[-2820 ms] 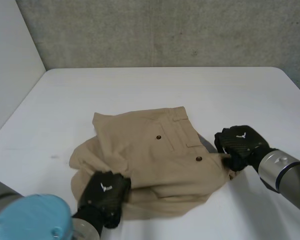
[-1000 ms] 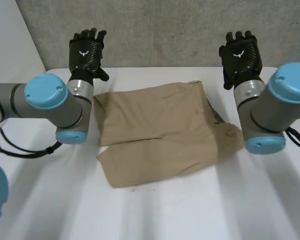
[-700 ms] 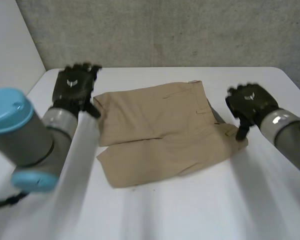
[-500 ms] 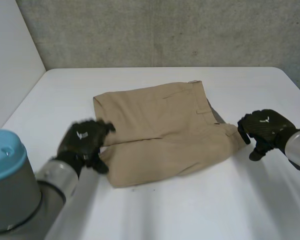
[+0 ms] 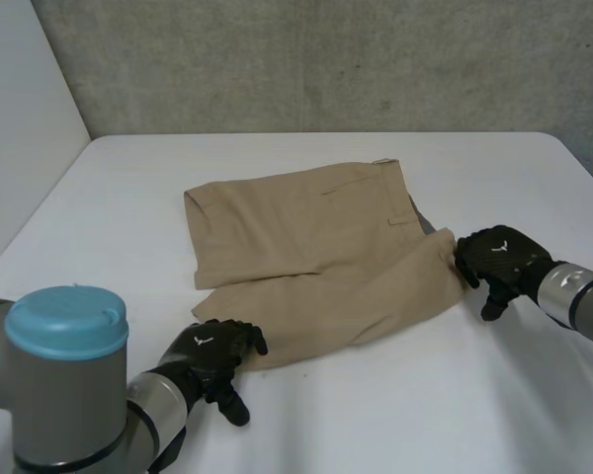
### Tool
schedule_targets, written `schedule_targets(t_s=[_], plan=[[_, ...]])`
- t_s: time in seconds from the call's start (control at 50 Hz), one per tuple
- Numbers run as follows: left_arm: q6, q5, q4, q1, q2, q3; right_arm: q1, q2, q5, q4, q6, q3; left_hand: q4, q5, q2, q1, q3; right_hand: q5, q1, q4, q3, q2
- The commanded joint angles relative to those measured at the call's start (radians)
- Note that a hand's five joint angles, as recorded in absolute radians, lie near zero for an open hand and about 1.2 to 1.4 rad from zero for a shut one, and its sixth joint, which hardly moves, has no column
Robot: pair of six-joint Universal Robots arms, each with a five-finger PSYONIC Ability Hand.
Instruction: Fold the shorts.
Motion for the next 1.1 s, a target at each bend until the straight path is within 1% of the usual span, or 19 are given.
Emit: schedule_targets(t_s=[0.02, 0.16, 0.3, 0.38, 0.58, 0.7, 0.74, 0.78, 0.82, 0.84, 0.86, 0.88, 0.96, 0.98, 1.1], plan=[[0.007, -0.031, 0.05, 0.019, -0.051, 0.068, 0.052, 0.043, 0.005, -0.028, 0.05, -0.053, 0.032, 0.033, 0.026, 0.024, 0.027, -0.038, -0.464, -0.033, -0.034, -0.048], [0.011, -0.087, 0.09, 0.033, -0.082, 0.111, 0.097, 0.071, 0.025, -0.028, 0.056, -0.104, 0.032, 0.033, 0.026, 0.024, 0.027, -0.059, -0.485, -0.053, -0.055, -0.069], [0.011, -0.091, 0.093, 0.035, -0.147, 0.17, 0.136, 0.114, 0.054, -0.028, 0.063, -0.164, 0.032, 0.033, 0.026, 0.024, 0.027, -0.129, -0.555, -0.123, -0.125, -0.139], [0.014, -0.094, 0.091, 0.052, -0.195, 0.215, 0.149, 0.124, 0.063, -0.028, 0.063, -0.19, 0.032, 0.033, 0.026, 0.024, 0.027, -0.15, -0.576, -0.144, -0.146, -0.16], [0.103, -0.095, 0.094, 0.102, -0.263, 0.302, 0.158, 0.135, 0.074, -0.063, 0.063, -0.213, 0.053, 0.053, 0.047, 0.044, 0.047, -0.282, -0.708, -0.276, -0.278, -0.292], [0.122, -0.095, 0.087, 0.115, -0.267, 0.298, 0.153, 0.102, 0.083, -0.063, 0.081, -0.201, 0.153, 0.153, 0.147, 0.144, 0.147, -0.258, -0.685, -0.253, -0.255, -0.269], [0.122, -0.095, 0.084, 0.108, -0.263, 0.286, 0.15, 0.088, 0.081, -0.066, 0.095, -0.195, 0.162, 0.162, 0.156, 0.153, 0.156, -0.212, -0.638, -0.206, -0.208, -0.222], [0.122, -0.094, 0.082, 0.105, -0.252, 0.269, 0.147, 0.075, 0.074, -0.065, 0.115, -0.19, 0.162, 0.162, 0.156, 0.153, 0.156, -0.036, -0.462, -0.031, -0.032, -0.046], [0.122, -0.094, 0.082, 0.102, -0.235, 0.256, 0.146, 0.069, 0.066, -0.062, 0.118, -0.19, 0.162, 0.162, 0.156, 0.153, 0.156, 0.292, -0.134, 0.297, 0.295, 0.282], [0.122, -0.094, 0.082, 0.101, -0.224, 0.25, 0.144, 0.065, 0.066, -0.06, 0.118, -0.19, 0.162, 0.162, 0.156, 0.153, 0.156, 0.596, 0.17, 0.601, 0.6, 0.586], [0.119, -0.092, 0.084, 0.099, -0.2, 0.237, 0.144, 0.062, 0.066, -0.06, 0.121, -0.188, 0.162, 0.162, 0.156, 0.153, 0.156, 0.634, 0.208, 0.639, 0.637, 0.624], [0.117, -0.089, 0.084, 0.099, -0.185, 0.227, 0.144, 0.057, 0.068, -0.062, 0.124, -0.187, 0.162, 0.162, 0.156, 0.153, 0.156, 0.614, 0.188, 0.619, 0.617, 0.604], [0.117, -0.089, 0.084, 0.098, -0.146, 0.2, 0.146, 0.02, 0.081, -0.057, 0.13, -0.167, 0.153, 0.153, 0.147, 0.144, 0.147, -0.204, -0.63, -0.198, -0.2, -0.214], [0.117, -0.089, 0.085, 0.098, -0.138, 0.197, 0.144, 0.008, 0.078, -0.056, 0.13, -0.15, 0.153, 0.153, 0.147, 0.144, 0.147, -0.283, -0.71, -0.278, -0.28, -0.293], [0.116, -0.089, 0.085, 0.099, -0.111, 0.186, 0.138, -0.04, 0.066, -0.057, 0.132, -0.099, 0.144, 0.145, 0.138, 0.136, 0.138, -0.283, -0.71, -0.278, -0.28, -0.293]])
